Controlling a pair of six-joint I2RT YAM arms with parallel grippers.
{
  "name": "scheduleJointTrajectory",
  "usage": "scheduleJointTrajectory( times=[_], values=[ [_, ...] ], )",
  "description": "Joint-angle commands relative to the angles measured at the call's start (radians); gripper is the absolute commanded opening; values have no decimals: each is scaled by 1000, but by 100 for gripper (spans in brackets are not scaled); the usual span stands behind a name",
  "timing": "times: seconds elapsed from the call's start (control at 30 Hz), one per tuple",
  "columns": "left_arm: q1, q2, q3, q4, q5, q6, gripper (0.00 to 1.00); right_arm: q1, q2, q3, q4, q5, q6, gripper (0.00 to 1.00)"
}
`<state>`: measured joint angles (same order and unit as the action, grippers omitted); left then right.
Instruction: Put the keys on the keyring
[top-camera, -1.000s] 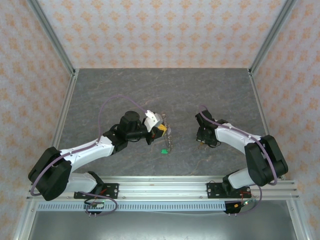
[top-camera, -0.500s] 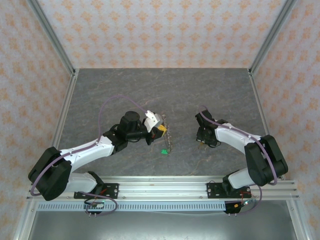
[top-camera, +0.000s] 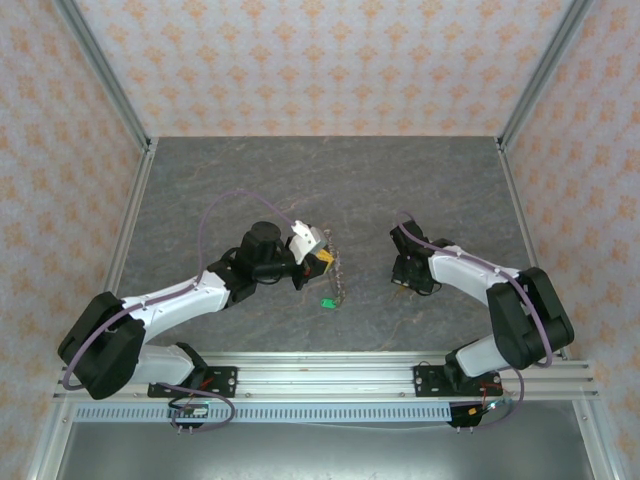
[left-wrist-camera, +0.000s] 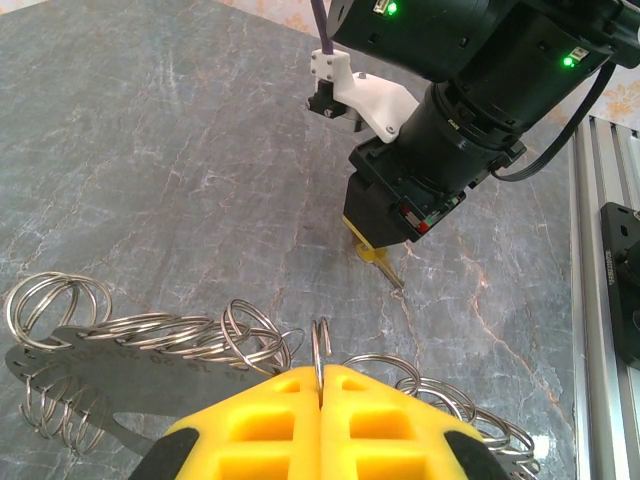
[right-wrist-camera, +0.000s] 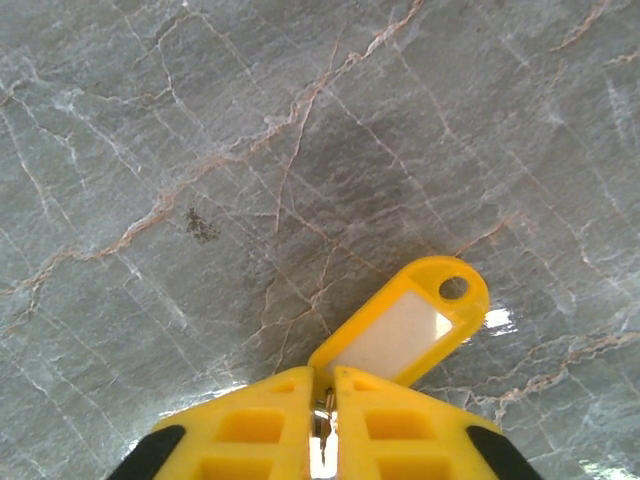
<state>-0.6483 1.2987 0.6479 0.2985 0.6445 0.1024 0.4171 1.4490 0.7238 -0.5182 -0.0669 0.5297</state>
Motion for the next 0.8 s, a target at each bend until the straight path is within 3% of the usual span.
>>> scheduleJointTrajectory(
  times=[0.0, 0.77],
  values=[
    [-13, -2, 35, 21, -12, 10, 0, -6, -32, 24, -44, 23, 5, 16],
    [-13, -12, 25, 14, -18, 11, 0, -7, -28, 17, -36, 12, 9, 11]
  ],
)
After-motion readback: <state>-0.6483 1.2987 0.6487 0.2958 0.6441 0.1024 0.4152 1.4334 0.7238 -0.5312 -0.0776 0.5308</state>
